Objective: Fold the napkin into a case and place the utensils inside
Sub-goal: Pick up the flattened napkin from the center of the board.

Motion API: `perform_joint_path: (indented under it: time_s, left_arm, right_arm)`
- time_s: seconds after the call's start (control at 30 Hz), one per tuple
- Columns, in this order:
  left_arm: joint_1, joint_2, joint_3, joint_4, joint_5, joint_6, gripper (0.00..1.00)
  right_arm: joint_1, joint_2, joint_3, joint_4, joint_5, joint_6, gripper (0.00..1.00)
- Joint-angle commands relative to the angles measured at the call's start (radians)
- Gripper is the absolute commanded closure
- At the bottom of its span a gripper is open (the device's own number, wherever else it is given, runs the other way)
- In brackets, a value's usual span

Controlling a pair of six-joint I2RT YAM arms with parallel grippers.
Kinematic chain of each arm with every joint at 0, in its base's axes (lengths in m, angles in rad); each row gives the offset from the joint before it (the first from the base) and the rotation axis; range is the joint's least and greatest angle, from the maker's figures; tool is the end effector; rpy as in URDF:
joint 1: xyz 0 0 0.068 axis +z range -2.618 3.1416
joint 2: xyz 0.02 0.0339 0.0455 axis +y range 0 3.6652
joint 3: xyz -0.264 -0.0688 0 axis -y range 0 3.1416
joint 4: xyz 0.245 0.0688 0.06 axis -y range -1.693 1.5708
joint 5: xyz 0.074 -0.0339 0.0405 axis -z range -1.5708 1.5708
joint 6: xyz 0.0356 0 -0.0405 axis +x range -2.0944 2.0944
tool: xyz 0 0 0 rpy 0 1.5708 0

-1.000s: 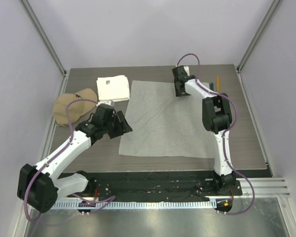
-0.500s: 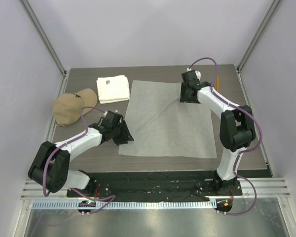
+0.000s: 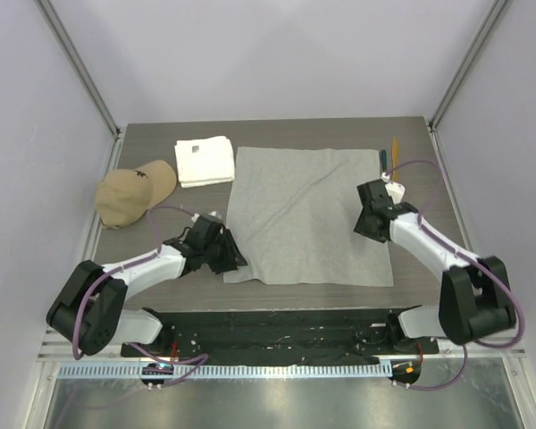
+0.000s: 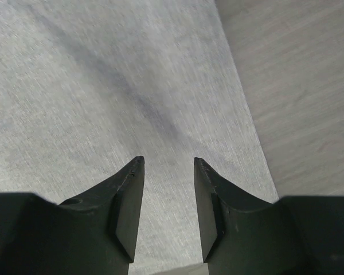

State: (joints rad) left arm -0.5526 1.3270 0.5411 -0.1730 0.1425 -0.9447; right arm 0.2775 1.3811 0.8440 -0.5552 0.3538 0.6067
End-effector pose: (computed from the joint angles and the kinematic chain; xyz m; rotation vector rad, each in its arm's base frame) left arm 0.1970 -0.1275 0.1494 -0.4657 2.6569 -0.7208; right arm 0.2543 0.0596 0.2036 0.5294 2.5062 -0.1464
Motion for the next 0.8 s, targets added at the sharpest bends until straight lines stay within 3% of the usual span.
perform_joint_path:
  time_s: [0.0,0.13,0.37,0.57,0.7,0.77]
  left_arm:
    - [-0.056,-0.025,-0.039,-0.019,-0.006,-0.02,0.58]
    - [-0.056,-0.097,-0.082,-0.037,-0.046,-0.017,0.57]
    - [-0.056,-0.16,-0.072,-0.089,-0.075,0.014,0.52]
    - [-0.056,-0.184,-0.04,-0.151,-0.089,0.032,0.5]
    - [-0.056,-0.221,0.014,-0.204,-0.083,0.052,0.49]
    - [-0.056,-0.239,0.042,-0.238,-0.089,0.061,0.47]
  right_arm:
    - [-0.024,-0.157,-0.146,0.034,0.022,0.134,0.6]
    - [-0.055,-0.269,-0.262,0.046,0.053,0.165,0.65]
    - [-0.103,-0.28,-0.339,0.044,0.024,0.254,0.7]
    - [-0.127,-0.312,-0.355,-0.147,0.115,0.411,0.72]
    - [-0.126,-0.394,-0.349,-0.205,0.112,0.458,0.7]
    - [-0.129,-0.425,-0.318,-0.263,0.181,0.455,0.7]
